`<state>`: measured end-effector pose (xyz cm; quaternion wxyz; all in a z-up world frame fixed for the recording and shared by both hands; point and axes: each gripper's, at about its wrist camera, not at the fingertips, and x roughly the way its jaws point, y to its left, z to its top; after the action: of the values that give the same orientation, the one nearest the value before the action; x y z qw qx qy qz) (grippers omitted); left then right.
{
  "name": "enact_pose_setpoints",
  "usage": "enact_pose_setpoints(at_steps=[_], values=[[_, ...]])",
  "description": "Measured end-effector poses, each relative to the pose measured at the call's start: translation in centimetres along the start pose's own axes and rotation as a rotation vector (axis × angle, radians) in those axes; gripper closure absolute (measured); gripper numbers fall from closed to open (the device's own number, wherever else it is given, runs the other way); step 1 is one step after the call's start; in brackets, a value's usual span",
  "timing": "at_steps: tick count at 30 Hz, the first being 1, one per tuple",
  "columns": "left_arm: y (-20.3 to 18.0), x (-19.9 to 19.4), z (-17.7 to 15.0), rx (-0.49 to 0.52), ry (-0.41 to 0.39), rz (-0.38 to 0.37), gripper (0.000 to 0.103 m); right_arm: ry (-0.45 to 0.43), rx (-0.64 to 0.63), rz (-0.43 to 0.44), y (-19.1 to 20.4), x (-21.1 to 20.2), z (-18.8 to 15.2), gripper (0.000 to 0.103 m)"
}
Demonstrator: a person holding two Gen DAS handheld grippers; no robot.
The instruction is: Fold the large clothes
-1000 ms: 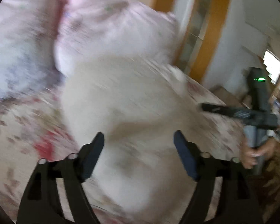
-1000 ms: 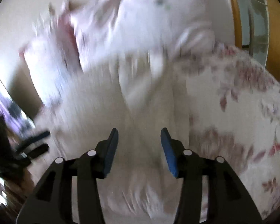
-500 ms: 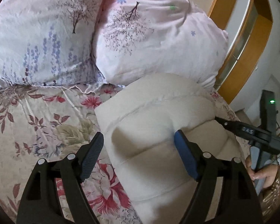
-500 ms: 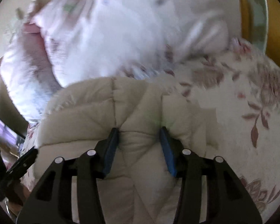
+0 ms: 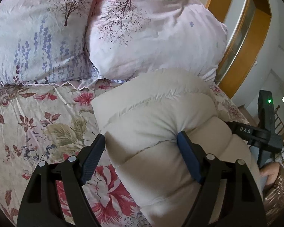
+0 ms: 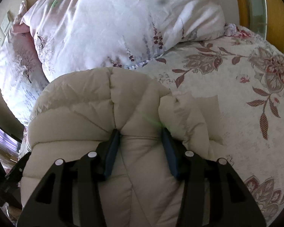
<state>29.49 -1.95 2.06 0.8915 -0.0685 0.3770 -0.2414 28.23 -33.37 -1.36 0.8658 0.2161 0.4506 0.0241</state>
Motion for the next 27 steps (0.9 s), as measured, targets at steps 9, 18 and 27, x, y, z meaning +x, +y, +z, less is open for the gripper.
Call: enact_pose_setpoints(at_steps=[9,18,27], values=[[0.9,0.2,-0.4,-0.043,0.012,-0.018,0.023,-0.009,0.028,0.09,-0.2,-4.3,-1.1,0.054],[1.6,-0.3,-0.6,-0.101,-0.002,-0.075,0.022,0.084,0.066,0.099,-1.5,-3.0,-2.7,0.05],[4.1,-3.1,-2.1,-0.219,0.067,-0.177,0.015,0.074,0.015,0.094,-2.4,-8.1,-1.9,0.002]])
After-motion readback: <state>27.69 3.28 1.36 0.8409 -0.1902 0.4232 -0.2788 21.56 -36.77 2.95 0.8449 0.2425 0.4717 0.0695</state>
